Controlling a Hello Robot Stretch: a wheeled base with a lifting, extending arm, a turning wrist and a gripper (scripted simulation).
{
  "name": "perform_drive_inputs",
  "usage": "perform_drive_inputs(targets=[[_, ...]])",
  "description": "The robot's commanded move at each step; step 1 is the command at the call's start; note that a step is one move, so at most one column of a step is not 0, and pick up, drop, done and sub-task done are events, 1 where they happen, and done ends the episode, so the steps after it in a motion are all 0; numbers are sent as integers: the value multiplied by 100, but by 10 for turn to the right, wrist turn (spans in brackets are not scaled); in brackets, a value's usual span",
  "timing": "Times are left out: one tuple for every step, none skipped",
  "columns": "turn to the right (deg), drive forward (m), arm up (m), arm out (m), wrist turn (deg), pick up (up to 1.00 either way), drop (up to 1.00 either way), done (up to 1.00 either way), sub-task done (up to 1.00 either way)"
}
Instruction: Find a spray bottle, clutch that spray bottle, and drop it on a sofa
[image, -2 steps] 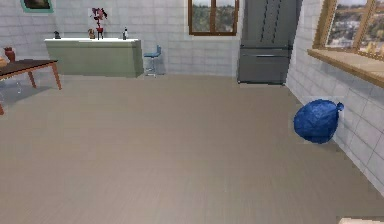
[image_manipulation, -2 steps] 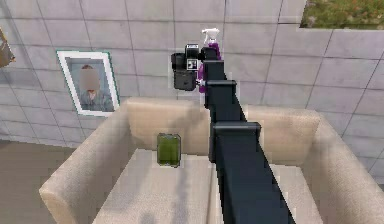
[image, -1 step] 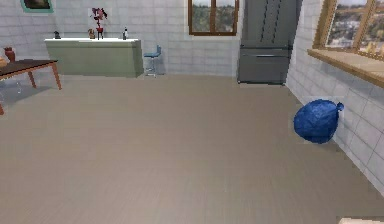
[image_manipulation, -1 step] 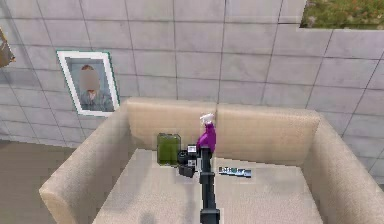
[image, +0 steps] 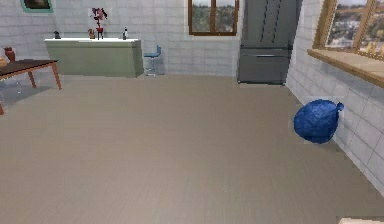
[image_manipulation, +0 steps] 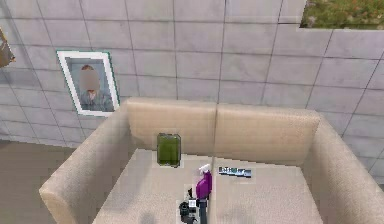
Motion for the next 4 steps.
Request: perform_drive_inputs(targets=[[0,0,0,0,0,0,100,0,0],[0,0,10,0,0,0,0,0,0],[0,0,0,-8,0,0,0,0,0],[0,0,0,0,0,0,0,100,0]])
